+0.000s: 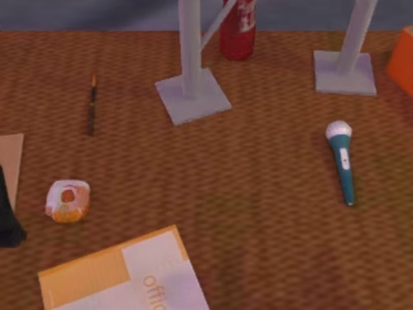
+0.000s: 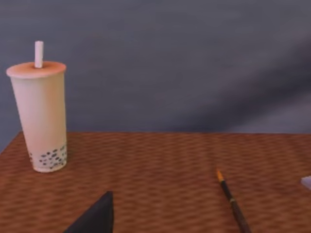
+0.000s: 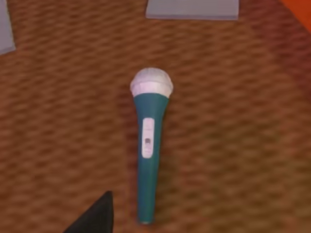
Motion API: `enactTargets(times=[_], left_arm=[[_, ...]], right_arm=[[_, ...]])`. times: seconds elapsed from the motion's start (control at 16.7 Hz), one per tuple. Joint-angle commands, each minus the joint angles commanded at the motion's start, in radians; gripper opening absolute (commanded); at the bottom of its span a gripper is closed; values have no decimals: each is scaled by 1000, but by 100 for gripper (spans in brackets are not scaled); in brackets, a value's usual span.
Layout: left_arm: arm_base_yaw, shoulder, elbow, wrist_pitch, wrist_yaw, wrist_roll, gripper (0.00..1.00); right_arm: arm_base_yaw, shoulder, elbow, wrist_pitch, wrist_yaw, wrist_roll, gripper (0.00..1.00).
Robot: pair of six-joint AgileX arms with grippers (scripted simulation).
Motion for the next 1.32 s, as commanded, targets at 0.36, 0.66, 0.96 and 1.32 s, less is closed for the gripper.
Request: enactTargets(times=[0.36, 0.66, 0.96, 1.32], left_arm=[[0, 0, 0, 0, 0, 0, 100], [0, 0, 0, 0, 0, 0, 100], [0, 0, 0, 0, 0, 0, 100], [0, 0, 0, 0, 0, 0, 100]], right_arm=[[93, 606, 418, -268, 14, 107, 100], [150, 961, 655, -432, 23, 168, 100], [168, 1062, 725, -486, 25, 186, 100], [164, 1087, 704, -445, 25, 183, 100]])
